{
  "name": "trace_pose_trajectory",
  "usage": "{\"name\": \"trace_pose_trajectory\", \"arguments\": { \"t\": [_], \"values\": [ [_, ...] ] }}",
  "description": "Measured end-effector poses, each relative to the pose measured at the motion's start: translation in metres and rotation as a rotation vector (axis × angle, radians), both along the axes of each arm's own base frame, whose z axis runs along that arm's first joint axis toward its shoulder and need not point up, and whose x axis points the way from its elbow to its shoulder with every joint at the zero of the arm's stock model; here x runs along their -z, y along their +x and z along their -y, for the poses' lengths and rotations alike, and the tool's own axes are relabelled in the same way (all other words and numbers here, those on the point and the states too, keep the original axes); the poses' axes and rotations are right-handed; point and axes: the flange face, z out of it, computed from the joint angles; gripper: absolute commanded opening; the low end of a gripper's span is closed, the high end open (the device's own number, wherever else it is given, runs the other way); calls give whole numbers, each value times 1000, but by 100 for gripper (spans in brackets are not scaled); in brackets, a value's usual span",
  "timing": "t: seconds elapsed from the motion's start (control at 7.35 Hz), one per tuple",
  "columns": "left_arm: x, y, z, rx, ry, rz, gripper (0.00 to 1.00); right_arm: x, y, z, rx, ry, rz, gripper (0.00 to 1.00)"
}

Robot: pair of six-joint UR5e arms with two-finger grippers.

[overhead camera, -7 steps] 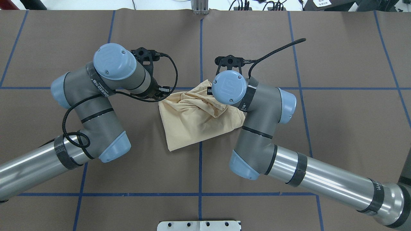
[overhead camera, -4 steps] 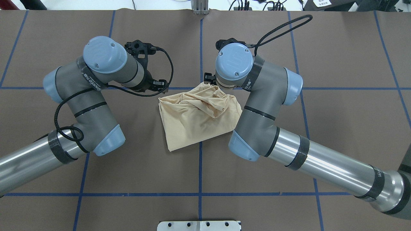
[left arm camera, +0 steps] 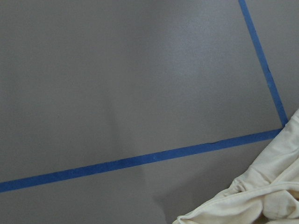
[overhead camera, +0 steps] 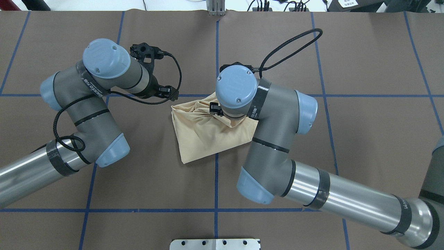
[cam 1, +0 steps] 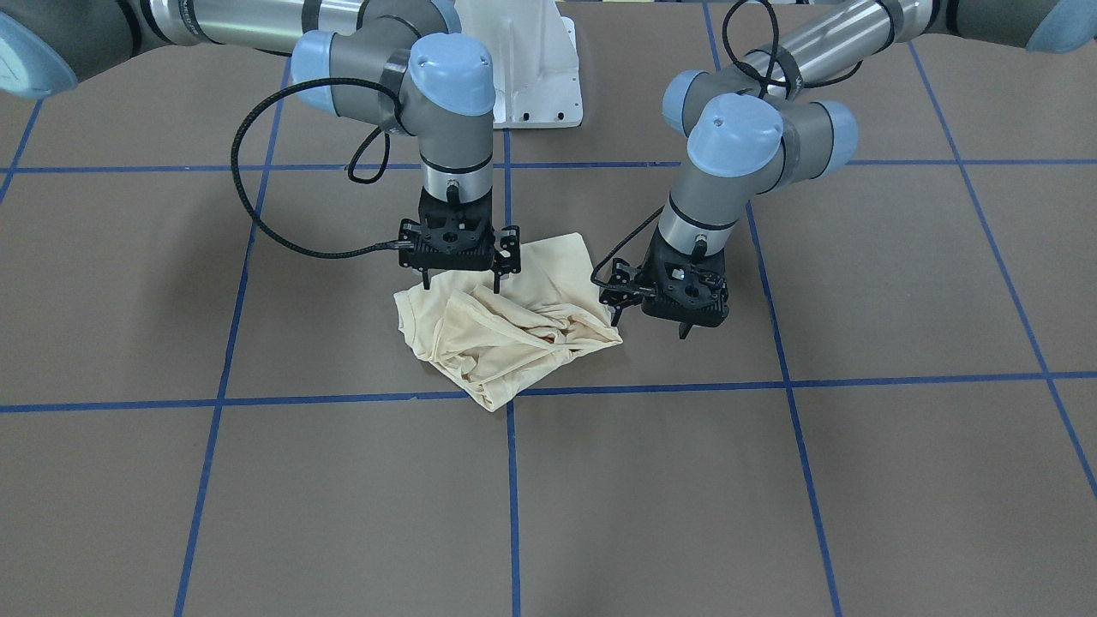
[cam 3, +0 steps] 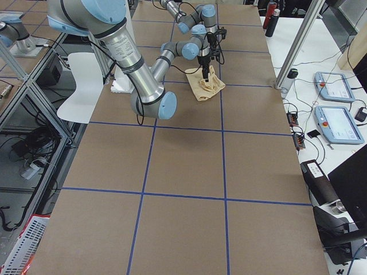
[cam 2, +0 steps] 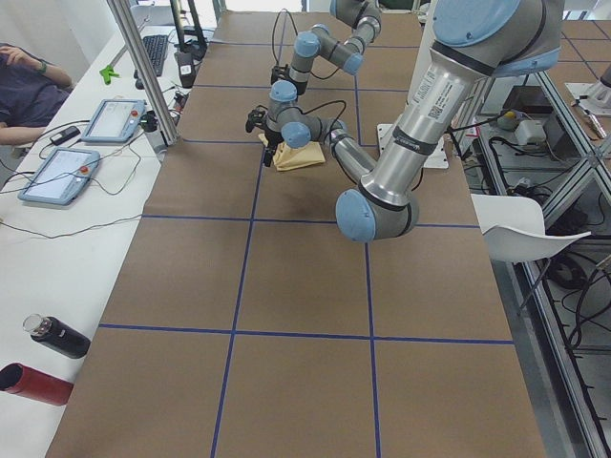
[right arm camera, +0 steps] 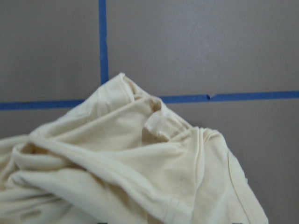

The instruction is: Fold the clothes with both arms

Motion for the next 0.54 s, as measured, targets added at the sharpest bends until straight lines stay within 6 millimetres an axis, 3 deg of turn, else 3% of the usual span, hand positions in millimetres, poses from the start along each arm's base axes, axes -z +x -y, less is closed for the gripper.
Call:
{"name": "trace_pose_trajectory", "arguments": {
  "t": [0.27,0.41,0.54],
  "values": [
    [0,-1,0,0,1,0,100,-13,-29,-31,31,33,-61,21],
    [1,-1,0,1,2,-1,100,-17,-35,-35,35,39,-76,9],
    [2,-2,0,0,3,-3,100,-18,-38,-33,34,57,-89,6]
  ]
}}
